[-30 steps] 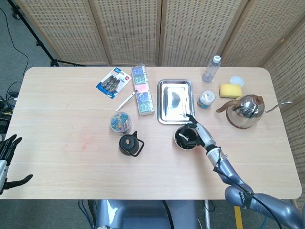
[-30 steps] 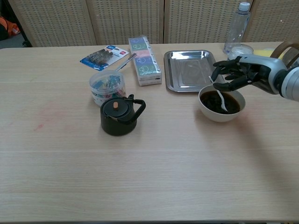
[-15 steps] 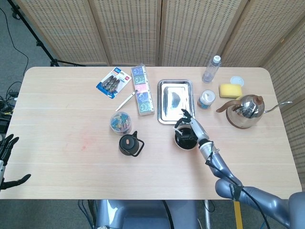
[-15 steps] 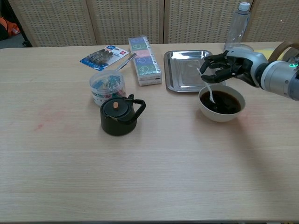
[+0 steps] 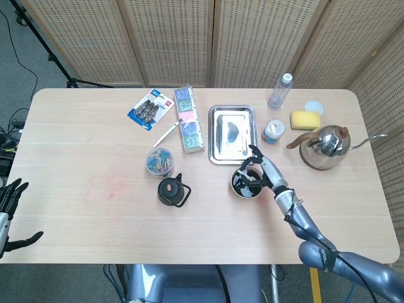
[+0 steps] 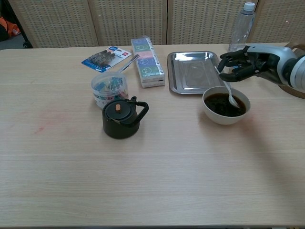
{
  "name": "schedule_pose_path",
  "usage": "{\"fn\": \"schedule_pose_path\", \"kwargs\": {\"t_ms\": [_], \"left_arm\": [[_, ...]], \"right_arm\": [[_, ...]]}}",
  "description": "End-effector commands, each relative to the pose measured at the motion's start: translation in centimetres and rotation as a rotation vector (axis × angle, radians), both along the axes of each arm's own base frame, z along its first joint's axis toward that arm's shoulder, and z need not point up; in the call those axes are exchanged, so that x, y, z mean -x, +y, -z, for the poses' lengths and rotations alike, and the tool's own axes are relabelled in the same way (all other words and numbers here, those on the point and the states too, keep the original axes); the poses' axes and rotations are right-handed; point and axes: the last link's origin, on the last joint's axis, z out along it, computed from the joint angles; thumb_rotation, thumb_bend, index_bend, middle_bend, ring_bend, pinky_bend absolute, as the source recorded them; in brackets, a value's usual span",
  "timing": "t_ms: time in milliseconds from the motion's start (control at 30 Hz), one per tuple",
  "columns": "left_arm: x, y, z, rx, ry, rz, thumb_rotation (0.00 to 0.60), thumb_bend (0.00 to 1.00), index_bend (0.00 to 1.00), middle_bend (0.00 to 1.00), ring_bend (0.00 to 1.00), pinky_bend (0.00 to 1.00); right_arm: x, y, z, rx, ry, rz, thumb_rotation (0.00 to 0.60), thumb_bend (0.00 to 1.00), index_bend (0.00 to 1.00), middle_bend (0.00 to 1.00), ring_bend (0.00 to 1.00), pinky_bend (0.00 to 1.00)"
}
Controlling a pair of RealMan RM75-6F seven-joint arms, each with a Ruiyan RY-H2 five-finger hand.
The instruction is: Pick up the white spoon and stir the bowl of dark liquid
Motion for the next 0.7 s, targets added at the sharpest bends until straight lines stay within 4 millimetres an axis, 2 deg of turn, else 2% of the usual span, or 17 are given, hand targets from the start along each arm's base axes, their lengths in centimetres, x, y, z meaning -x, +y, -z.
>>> {"fn": "schedule_pose_path", "kwargs": {"t_ms": [33, 367, 533, 700], "left_arm": [[0.0, 0.0, 0.0, 0.0, 0.0, 0.0, 0.6, 0.0, 0.0, 0.0, 0.0, 0.0], [0.1, 0.0, -0.2, -0.005, -0.006, -0.001, 0.6, 0.0, 0.0, 0.0, 0.0, 0.0], [0.2, 0.1, -0.4, -0.007, -0.011, -0.005, 0.6, 0.0, 0.0, 0.0, 0.0, 0.0], [0.3, 0.1, -0.6, -0.012, -0.015, -0.009, 0.6, 0.0, 0.0, 0.0, 0.0, 0.0]], "right_arm": [[0.1, 0.8, -0.1, -0.015, 0.012, -0.012, 0.6, 0.48, 0.57, 0.0, 0.0, 0.0], [-1.2, 1.3, 2.2, -0.053, 0.004, -0.032, 0.6, 0.49, 0.57, 0.0, 0.0, 0.0], [-1.8, 0.2, 3.1, -0.035, -0.019, -0.016, 0.6, 0.49, 0.57, 0.0, 0.0, 0.0], [-1.3, -0.8, 2.6, 0.003, -0.01, 0.003, 0.6, 0.49, 0.57, 0.0, 0.0, 0.0]]}}
